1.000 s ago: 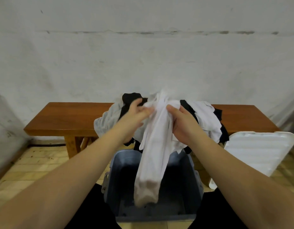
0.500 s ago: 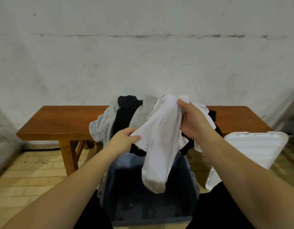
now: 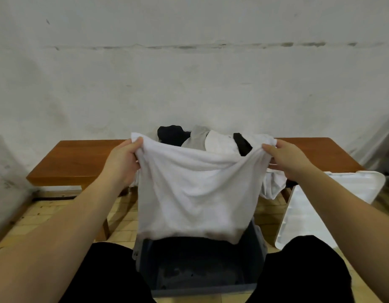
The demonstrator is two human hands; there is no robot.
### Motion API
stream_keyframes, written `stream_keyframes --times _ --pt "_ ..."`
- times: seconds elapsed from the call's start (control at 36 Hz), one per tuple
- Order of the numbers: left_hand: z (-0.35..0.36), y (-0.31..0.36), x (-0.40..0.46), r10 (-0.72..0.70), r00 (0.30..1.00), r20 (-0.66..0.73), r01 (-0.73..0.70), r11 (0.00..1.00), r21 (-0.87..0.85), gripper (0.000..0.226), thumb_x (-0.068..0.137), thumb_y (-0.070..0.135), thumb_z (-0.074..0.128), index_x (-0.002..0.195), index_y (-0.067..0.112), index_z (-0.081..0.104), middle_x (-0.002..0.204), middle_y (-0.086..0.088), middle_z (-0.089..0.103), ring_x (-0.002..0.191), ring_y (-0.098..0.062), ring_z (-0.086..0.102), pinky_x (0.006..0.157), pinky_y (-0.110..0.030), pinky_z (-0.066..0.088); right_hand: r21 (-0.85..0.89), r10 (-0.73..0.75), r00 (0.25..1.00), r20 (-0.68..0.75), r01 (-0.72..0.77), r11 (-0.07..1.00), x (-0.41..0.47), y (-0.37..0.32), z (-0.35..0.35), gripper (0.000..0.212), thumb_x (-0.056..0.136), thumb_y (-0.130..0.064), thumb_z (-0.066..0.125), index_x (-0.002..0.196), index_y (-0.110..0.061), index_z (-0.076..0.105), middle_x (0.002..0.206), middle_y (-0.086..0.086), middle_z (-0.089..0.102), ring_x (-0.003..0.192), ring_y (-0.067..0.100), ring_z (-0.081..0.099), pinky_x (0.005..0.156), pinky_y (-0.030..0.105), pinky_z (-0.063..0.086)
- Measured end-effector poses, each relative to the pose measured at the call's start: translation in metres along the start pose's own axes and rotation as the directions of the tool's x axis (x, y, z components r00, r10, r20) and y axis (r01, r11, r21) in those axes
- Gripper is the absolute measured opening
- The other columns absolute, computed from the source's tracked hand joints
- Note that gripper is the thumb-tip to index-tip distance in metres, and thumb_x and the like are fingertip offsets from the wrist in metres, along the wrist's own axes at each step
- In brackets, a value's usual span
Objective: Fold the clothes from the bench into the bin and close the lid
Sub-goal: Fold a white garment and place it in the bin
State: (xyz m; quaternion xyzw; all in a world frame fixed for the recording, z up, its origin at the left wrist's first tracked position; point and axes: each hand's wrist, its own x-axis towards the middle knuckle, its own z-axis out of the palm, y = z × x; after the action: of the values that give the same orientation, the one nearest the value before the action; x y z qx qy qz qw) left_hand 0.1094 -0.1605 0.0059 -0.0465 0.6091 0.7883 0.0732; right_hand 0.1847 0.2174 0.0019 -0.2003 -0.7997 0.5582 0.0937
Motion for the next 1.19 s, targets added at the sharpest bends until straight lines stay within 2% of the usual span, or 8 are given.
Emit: stream_keyframes --times 0.22,0.36,0.44,0.56,0.75,0.94,1.08,1.19 --pt "-0.028 0.015 0.006 0.117 0.986 -0.117 -0.074 0.944 0.321 0.035 0.097 0.039 0.059 0.124 0.017 0.062 0.112 0.003 0.068 0.105 -0.019 0.064 0.09 -0.035 0.051 -0.092 0.137 0.991 0.003 -0.136 0.986 0.022 0.018 -0.02 0.042 0.099 -0.035 0.056 0.133 -0.009 0.055 0.126 0.012 0.061 0.103 0.029 0.064 0.079 0.037 0.058" --pt "-0.043 0.022 0.012 0.332 0.936 -0.121 -0.136 0.656 0.743 0.041 0.102 0.038 0.046 0.132 0.013 0.057 0.118 -0.002 0.062 0.101 -0.021 0.057 0.086 -0.036 0.046 -0.015 0.207 0.978 0.024 -0.207 0.978 0.031 0.023 -0.031 0.066 0.089 -0.044 0.069 0.144 -0.013 0.048 0.14 0.01 0.054 0.113 0.031 0.061 0.096 0.047 0.053" --pt "-0.05 0.021 0.018 0.315 0.94 -0.131 -0.065 0.54 0.839 0.041 0.101 0.036 0.049 0.133 0.011 0.054 0.124 -0.01 0.062 0.101 -0.025 0.057 0.082 -0.036 0.046 -0.065 0.273 0.96 0.062 -0.269 0.961 0.029 0.028 -0.028 0.053 0.09 -0.039 0.07 0.132 -0.01 0.058 0.13 0.01 0.058 0.111 0.031 0.06 0.097 0.049 0.053" --pt "-0.055 0.015 0.024 0.161 0.968 -0.195 0.012 0.742 0.67 0.029 0.1 0.027 0.054 0.129 0.021 0.057 0.115 -0.002 0.059 0.095 -0.019 0.058 0.068 -0.027 0.048 -0.019 0.314 0.946 0.077 -0.313 0.949 0.026 0.038 -0.024 0.04 0.094 -0.032 0.067 0.129 -0.014 0.06 0.132 0.009 0.056 0.113 0.032 0.058 0.098 0.048 0.052" --pt "-0.064 0.015 0.024 -0.015 0.989 -0.147 0.096 0.824 0.559 0.023 0.103 0.015 0.045 0.102 0.019 0.068 0.115 -0.01 0.061 0.106 -0.03 0.059 0.093 -0.043 0.052 0.21 0.294 0.928 0.229 -0.342 0.916 0.024 0.036 -0.029 0.015 0.1 -0.018 0.056 0.111 -0.015 0.066 0.129 0.007 0.056 0.115 0.025 0.056 0.097 0.04 0.049" --pt "-0.06 0.018 0.018 -0.037 0.999 0.018 0.022 0.851 0.525 0.013 0.097 0.011 0.058 0.107 0.016 0.064 0.118 -0.011 0.059 0.107 -0.026 0.058 0.097 -0.038 0.049 -0.056 0.166 0.96 0.225 -0.157 0.986 0.018 0.026 -0.031 0.018 0.093 -0.012 0.066 0.105 -0.025 0.065 0.121 0.007 0.06 0.109 0.02 0.061 0.094 0.033 0.05" --pt "-0.059 0.012 0.024 0.164 0.983 0.087 -0.144 0.374 0.916 0.012 0.097 0.031 0.058 0.109 0.028 0.062 0.107 0.005 0.061 0.1 -0.017 0.057 0.092 -0.037 0.047 -0.443 -0.038 0.998 0.043 0.053 0.895 0.017 0.023 -0.029 0.012 0.098 -0.025 0.059 0.108 -0.027 0.066 0.114 0.001 0.06 0.105 0.023 0.056 0.087 0.035 0.048" --pt "-0.052 0.01 0.023 0.296 0.946 0.135 -0.197 0.193 0.961 0.018 0.102 0.029 0.048 0.102 0.018 0.063 0.088 0.002 0.06 0.079 -0.01 0.054 0.075 -0.03 0.043 -0.604 -0.195 0.981 -0.022 0.142 0.784 0.019 0.029 -0.033 0.026 0.1 -0.03 0.055 0.111 -0.012 0.07 0.091 0.002 0.063 0.073 0.015 0.054 0.058 0.028 0.039"
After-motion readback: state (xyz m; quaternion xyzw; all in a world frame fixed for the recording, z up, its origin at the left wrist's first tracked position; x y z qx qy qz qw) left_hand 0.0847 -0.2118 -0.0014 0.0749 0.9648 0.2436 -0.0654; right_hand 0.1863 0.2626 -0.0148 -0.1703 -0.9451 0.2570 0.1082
